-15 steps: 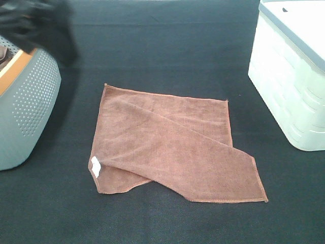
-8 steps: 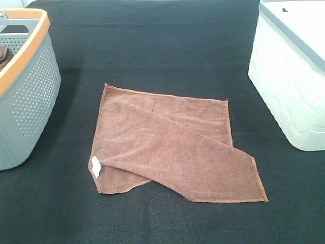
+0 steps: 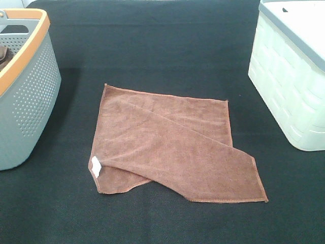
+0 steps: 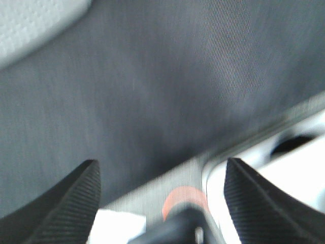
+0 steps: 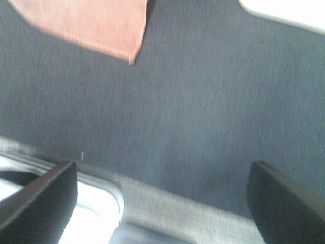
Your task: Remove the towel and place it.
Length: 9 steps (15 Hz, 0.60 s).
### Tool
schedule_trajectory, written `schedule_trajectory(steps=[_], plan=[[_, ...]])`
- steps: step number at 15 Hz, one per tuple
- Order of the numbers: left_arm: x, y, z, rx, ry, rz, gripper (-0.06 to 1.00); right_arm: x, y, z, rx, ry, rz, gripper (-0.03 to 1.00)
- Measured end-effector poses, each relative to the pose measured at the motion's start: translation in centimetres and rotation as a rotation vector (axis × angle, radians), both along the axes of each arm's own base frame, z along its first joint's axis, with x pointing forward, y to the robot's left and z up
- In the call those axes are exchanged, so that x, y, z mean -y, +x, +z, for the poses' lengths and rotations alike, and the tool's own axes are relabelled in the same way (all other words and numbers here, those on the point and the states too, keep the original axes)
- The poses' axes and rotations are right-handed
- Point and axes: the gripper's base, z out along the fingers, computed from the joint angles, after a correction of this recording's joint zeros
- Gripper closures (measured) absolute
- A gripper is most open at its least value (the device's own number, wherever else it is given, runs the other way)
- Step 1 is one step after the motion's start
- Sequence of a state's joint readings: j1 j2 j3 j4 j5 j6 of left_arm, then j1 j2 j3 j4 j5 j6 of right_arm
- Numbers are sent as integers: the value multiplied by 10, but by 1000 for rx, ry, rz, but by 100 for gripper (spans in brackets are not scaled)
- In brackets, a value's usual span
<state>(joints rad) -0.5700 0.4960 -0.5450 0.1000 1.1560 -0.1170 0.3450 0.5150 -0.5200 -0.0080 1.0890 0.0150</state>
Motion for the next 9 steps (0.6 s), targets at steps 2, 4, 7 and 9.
schedule_trajectory(steps=[2,4,7,9], plan=[[-2,-3,1,63,-26,-21,28,0,1,-3,2,1,0,12],[-4,-9,-1,149,-47,-88,28,0,1,-3,10,4,0,12],[0,-11,-1,151,-59,-148,28,0,1,-3,10,4,0,12],[0,-11,-1,152,-60,-151,28,-1,1,-2,11,4,0,12]])
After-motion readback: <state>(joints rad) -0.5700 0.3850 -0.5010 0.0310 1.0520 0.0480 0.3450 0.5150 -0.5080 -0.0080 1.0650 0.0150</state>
